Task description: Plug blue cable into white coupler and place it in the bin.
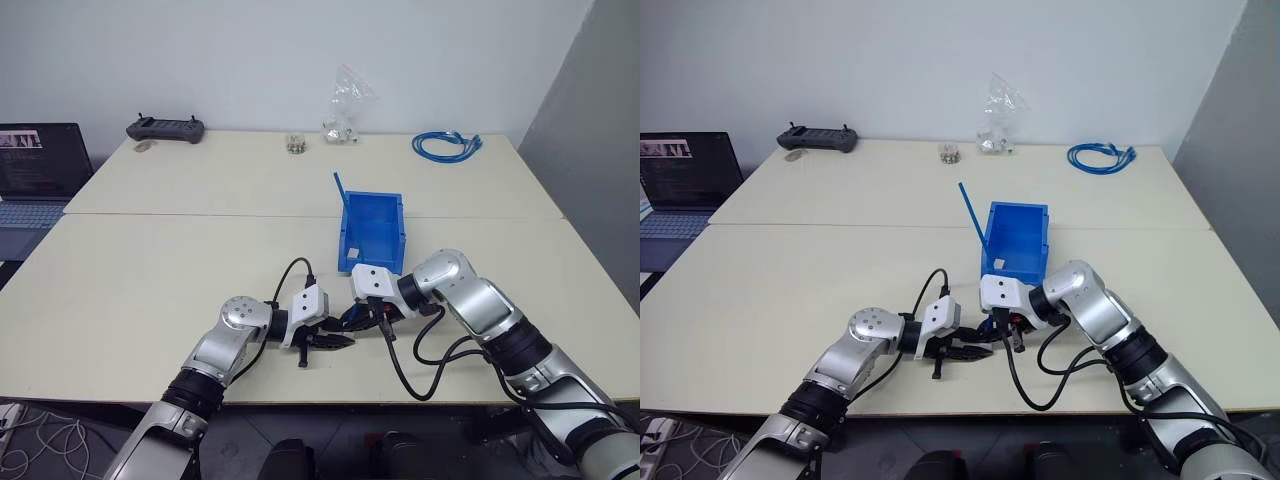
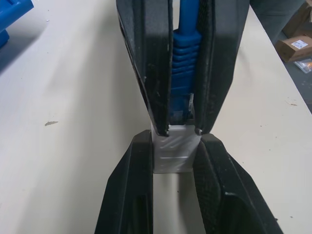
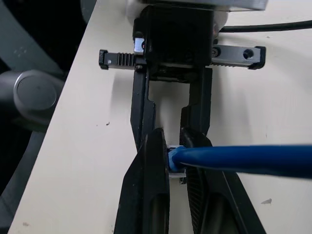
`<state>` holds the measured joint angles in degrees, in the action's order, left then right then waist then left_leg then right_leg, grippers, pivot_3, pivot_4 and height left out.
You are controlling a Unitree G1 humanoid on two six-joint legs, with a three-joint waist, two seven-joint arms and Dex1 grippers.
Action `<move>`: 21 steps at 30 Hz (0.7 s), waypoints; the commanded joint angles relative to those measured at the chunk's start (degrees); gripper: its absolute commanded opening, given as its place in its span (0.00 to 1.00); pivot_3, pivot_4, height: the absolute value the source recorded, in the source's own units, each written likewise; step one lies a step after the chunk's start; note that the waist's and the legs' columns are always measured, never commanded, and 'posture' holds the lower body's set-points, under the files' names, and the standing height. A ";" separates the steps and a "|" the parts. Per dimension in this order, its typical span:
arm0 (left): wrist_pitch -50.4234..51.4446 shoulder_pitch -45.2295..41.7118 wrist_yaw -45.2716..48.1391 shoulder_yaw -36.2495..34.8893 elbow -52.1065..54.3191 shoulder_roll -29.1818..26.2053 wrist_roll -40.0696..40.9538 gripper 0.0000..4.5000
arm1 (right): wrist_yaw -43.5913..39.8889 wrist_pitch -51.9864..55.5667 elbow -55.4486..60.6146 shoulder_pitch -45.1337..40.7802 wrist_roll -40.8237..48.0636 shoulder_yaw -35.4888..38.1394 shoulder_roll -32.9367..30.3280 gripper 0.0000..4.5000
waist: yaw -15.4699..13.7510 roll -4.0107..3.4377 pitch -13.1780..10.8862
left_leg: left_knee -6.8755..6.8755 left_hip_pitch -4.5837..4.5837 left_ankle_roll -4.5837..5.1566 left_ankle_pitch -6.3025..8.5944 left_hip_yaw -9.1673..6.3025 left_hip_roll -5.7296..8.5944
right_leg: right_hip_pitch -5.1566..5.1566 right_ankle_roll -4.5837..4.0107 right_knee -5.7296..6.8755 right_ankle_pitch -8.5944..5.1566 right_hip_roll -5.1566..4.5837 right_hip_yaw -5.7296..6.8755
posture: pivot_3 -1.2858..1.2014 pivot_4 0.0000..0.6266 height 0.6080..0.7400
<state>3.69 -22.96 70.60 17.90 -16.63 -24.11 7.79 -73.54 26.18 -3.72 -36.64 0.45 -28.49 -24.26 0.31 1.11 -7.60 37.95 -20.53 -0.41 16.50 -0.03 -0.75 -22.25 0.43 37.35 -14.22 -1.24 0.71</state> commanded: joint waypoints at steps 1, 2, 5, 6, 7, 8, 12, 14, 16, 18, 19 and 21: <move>-2.06 -2.13 -0.25 -0.76 1.89 1.53 1.18 0.17 | 5.25 2.82 -5.43 5.64 -4.72 -4.92 0.00 0.05 | 0.07 -0.04 0.05 | -0.01 0.01 0.00 0.00 0.00 0.00 | 0.00 0.00 0.00 0.00 0.00 0.00 | 0.52 0.24 1.00; -2.17 -2.31 -0.11 -0.69 1.73 1.56 1.13 0.17 | 5.53 3.11 -5.11 5.90 -4.46 -4.60 0.05 0.05 | 0.09 -0.05 0.08 | -0.02 0.04 0.00 0.00 0.00 -0.01 | 0.01 0.00 -0.01 0.00 0.01 0.00 | 0.52 0.24 1.00; -0.86 -2.84 0.99 -0.70 1.67 1.60 1.90 0.25 | 6.50 4.03 -4.35 6.29 -3.62 -3.29 0.15 0.05 | 0.15 -0.05 0.09 | -0.05 0.08 0.00 0.00 -0.02 -0.04 | 0.03 -0.04 -0.07 -0.03 0.03 0.01 | 0.52 0.24 1.00; -0.29 -2.93 1.39 -0.75 1.78 1.58 2.24 0.33 | 6.55 4.19 -4.14 6.31 -3.44 -3.03 0.09 0.05 | 0.18 -0.06 0.08 | -0.05 0.08 0.00 0.00 -0.02 -0.04 | 0.03 -0.04 -0.09 -0.03 0.03 0.01 | 0.52 0.24 1.00; 0.06 -2.94 1.72 -0.74 2.01 1.53 2.46 0.34 | 6.64 4.46 -3.86 6.39 -3.17 -2.72 0.00 0.05 | 0.18 -0.06 0.08 | -0.05 0.07 0.00 0.00 -0.02 -0.04 | 0.03 -0.04 -0.11 -0.03 0.04 0.01 | 0.52 0.24 1.00; 0.24 -2.93 1.94 -0.73 2.15 1.51 2.56 0.38 | 6.73 4.63 -3.68 6.43 -2.97 -2.54 -0.06 0.05 | 0.17 -0.04 0.09 | -0.05 0.07 0.00 0.00 -0.03 -0.04 | 0.03 -0.04 -0.11 -0.03 0.04 0.01 | 0.52 0.24 1.00; 1.09 -2.21 2.69 -0.87 3.49 0.72 2.84 0.57 | 7.64 5.63 -2.75 6.49 -2.01 -1.35 0.00 0.05 | 0.92 -0.06 0.08 | -0.12 0.05 0.00 0.00 -0.03 -0.08 | 0.06 0.01 -0.16 0.00 0.09 0.01 | 0.52 0.24 1.00; 2.08 -1.17 3.31 -1.08 5.09 -0.56 3.15 0.65 | 8.17 6.53 -1.83 6.53 -1.23 -0.45 0.01 0.05 | 1.30 -0.09 0.03 | -0.16 0.05 0.00 0.00 -0.05 -0.10 | 0.04 0.00 -0.14 -0.01 0.12 0.03 | 0.52 0.24 1.00; 3.70 0.73 4.17 -1.88 7.75 -2.94 3.81 0.77 | 8.51 8.27 0.01 6.55 0.14 0.94 -0.36 0.05 | 1.38 -0.12 -0.03 | -0.16 0.02 0.00 0.00 -0.06 -0.13 | 0.02 0.00 -0.15 -0.01 0.13 0.03 | 0.52 0.24 1.00; 5.34 2.70 4.70 -2.70 10.71 -5.43 4.87 0.83 | 9.11 10.31 1.83 6.59 1.60 2.34 -0.50 0.05 | 1.44 -0.17 -0.12 | -0.16 -0.02 0.00 0.00 -0.07 -0.14 | -0.01 -0.01 -0.15 -0.01 0.13 0.03 | 0.52 0.24 1.00; 6.66 3.96 4.74 -3.42 12.68 -6.91 5.66 0.87 | 9.57 11.61 2.80 6.49 2.45 3.36 -0.38 0.05 | 1.42 -0.23 -0.25 | -0.16 -0.04 0.00 0.00 -0.06 -0.14 | -0.03 -0.01 -0.15 -0.01 0.12 0.03 | 0.52 0.24 1.00; 8.90 6.59 4.05 -5.30 16.58 -9.63 7.18 0.97 | 10.64 14.99 4.98 6.17 4.50 5.69 -0.09 0.05 | 1.41 -0.27 -0.56 | -0.16 -0.10 0.00 0.00 -0.07 -0.14 | -0.07 -0.01 -0.17 -0.01 0.10 0.03 | 0.52 0.24 1.00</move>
<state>10.90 -17.22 74.62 15.31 -4.64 -32.25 12.78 -65.65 36.16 2.53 -31.89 5.73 -23.28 -22.98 1.72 0.85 -8.16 37.79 -20.70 -0.41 16.50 -0.11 -0.90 -22.38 0.43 37.16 -14.23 -1.15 0.75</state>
